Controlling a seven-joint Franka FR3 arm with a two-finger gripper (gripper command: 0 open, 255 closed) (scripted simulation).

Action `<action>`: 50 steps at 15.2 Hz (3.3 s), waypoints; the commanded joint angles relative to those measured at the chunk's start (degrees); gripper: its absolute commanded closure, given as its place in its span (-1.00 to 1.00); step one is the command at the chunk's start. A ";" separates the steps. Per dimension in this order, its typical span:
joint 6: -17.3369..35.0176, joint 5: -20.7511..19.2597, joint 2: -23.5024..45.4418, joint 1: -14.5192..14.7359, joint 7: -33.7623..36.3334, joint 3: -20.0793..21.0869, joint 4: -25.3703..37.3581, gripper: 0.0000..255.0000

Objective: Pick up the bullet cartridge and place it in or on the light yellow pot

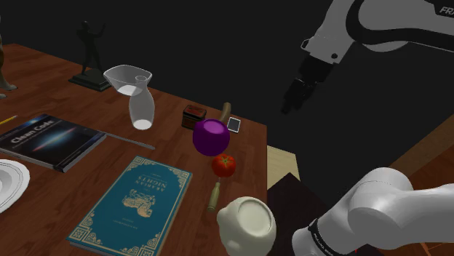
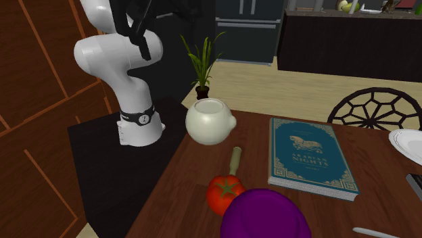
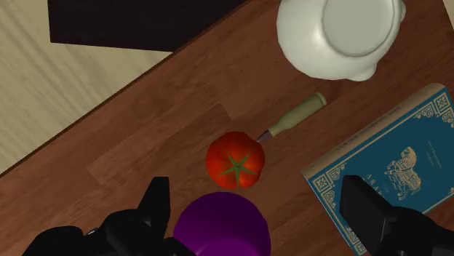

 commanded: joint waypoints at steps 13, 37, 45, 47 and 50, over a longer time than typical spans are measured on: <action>21.50 8.91 3.97 -1.67 27.11 14.98 -17.21 -1.00; 66.23 -11.57 53.57 -8.45 84.96 32.00 -15.69 -1.00; 66.72 -12.39 54.18 -8.00 85.55 31.38 -15.62 -1.00; 66.71 -12.38 54.17 -8.01 85.54 31.39 -15.62 1.00; 66.64 -12.15 53.99 -8.15 85.32 31.52 -15.71 1.00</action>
